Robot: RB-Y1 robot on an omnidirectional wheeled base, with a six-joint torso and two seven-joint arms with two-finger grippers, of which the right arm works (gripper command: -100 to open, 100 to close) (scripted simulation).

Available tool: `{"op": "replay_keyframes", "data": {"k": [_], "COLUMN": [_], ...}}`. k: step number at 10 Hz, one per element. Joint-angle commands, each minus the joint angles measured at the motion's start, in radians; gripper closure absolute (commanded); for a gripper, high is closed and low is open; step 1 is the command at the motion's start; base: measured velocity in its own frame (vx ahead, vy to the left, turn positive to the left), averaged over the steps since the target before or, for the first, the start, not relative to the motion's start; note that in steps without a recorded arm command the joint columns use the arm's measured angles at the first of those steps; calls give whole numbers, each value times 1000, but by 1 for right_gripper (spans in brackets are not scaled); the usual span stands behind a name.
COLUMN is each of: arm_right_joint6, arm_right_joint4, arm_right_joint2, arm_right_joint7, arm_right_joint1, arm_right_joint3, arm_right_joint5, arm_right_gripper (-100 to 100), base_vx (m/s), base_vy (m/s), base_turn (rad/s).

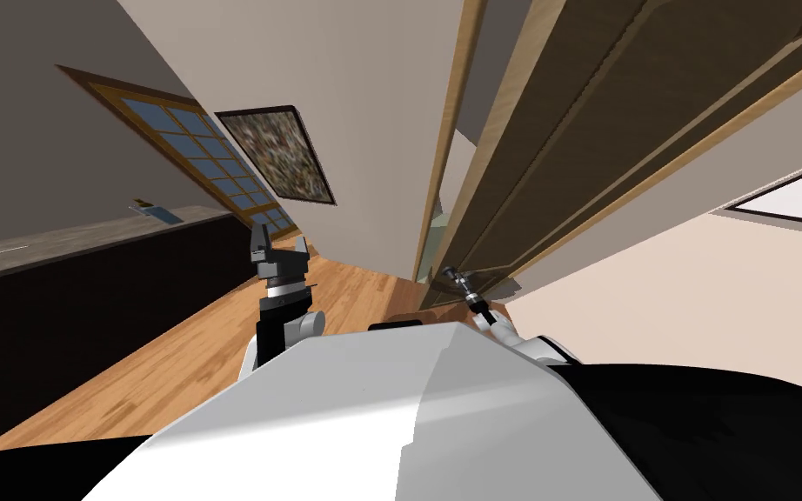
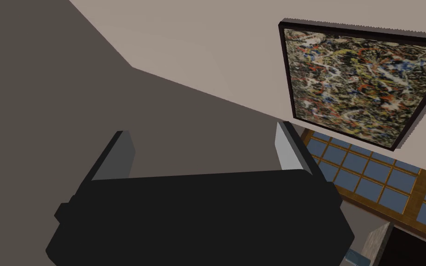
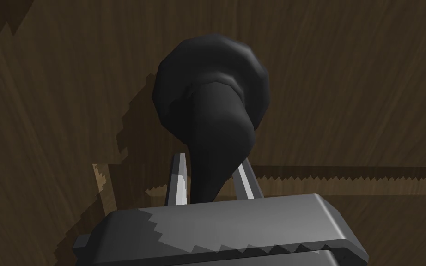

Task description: Pull the door open

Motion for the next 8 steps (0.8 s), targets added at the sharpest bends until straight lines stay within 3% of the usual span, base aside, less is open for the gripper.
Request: {"op": "replay_keyframes", "data": {"k": [1, 6, 7, 8], "arm_right_joint6": [-35, -118, -106, -136], "arm_right_joint4": [18, 33, 35, 48], "arm_right_joint2": [-11, -50, -37, -44], "arm_right_joint7": [-8, -38, -32, -39], "arm_right_joint1": [9, 51, 43, 54], "arm_right_joint3": [8, 28, 28, 34], "arm_right_joint5": [1, -1, 1, 1], "arm_right_gripper": [100, 100, 100, 100], "base_vx": [-154, -161, -82, -167], "base_vy": [-101, -86, -46, -81], "base_turn": [142, 158, 39, 213]}}
